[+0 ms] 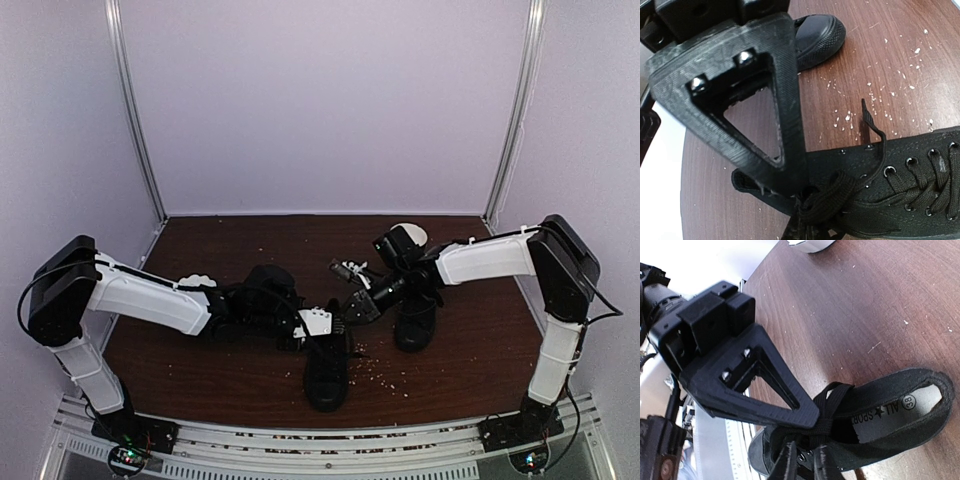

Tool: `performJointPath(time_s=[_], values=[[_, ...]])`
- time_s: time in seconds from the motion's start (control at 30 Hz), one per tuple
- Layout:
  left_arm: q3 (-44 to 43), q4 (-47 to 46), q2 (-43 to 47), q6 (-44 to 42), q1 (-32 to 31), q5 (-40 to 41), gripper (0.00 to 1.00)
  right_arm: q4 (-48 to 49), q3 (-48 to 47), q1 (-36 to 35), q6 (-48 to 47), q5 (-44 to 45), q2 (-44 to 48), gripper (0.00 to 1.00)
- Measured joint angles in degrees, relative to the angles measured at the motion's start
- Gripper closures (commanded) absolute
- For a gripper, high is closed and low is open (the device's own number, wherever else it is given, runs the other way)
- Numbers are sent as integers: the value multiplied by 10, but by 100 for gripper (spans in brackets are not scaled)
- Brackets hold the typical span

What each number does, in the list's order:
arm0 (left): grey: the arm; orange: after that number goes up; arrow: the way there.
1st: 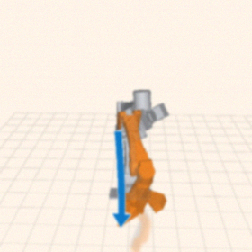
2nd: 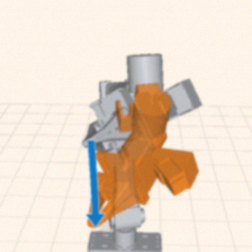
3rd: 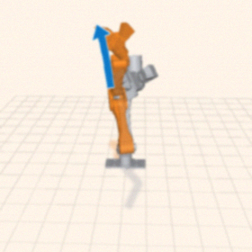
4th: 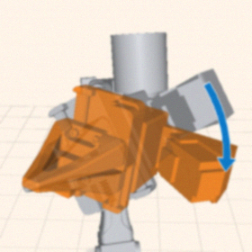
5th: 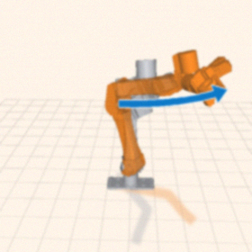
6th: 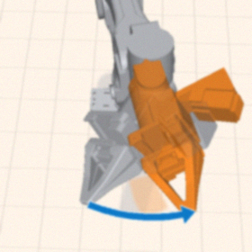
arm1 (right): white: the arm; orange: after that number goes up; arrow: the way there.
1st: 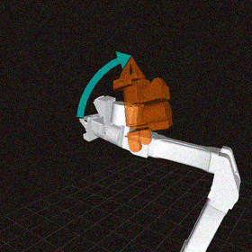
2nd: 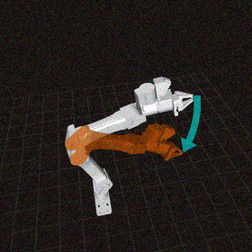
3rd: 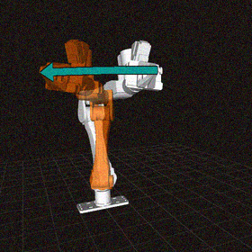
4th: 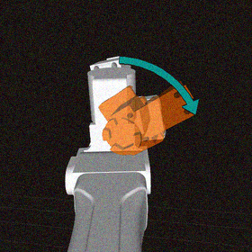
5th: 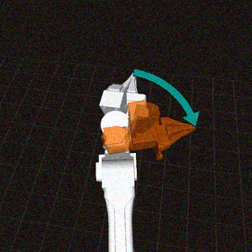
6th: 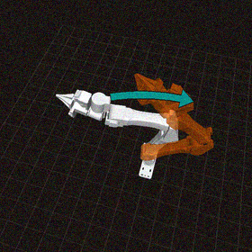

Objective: Tie the shoes
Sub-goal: Tie the loops with the shoelace on the shoe.

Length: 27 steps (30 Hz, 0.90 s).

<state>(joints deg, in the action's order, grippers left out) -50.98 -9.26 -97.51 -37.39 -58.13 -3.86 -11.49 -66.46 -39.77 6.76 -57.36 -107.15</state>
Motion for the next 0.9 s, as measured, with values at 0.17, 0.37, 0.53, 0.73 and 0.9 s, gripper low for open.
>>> performJointPath(time_s=[0.17,0.37,0.53,0.73,0.9], values=[[0,-2,0,6,0,-4,100,11,0,-4,20,0,-1,82],[0,-2,0,9,0,-7,100,1,-14,-14,22,-3,-22,78],[2,-1,0,9,0,-12,100,-6,-17,-20,21,-5,-28,80],[3,0,0,9,0,-11,100,-20,-23,-21,9,-9,-31,100],[5,-1,1,9,0,-12,100,-29,-26,-19,6,-2,-31,100]])
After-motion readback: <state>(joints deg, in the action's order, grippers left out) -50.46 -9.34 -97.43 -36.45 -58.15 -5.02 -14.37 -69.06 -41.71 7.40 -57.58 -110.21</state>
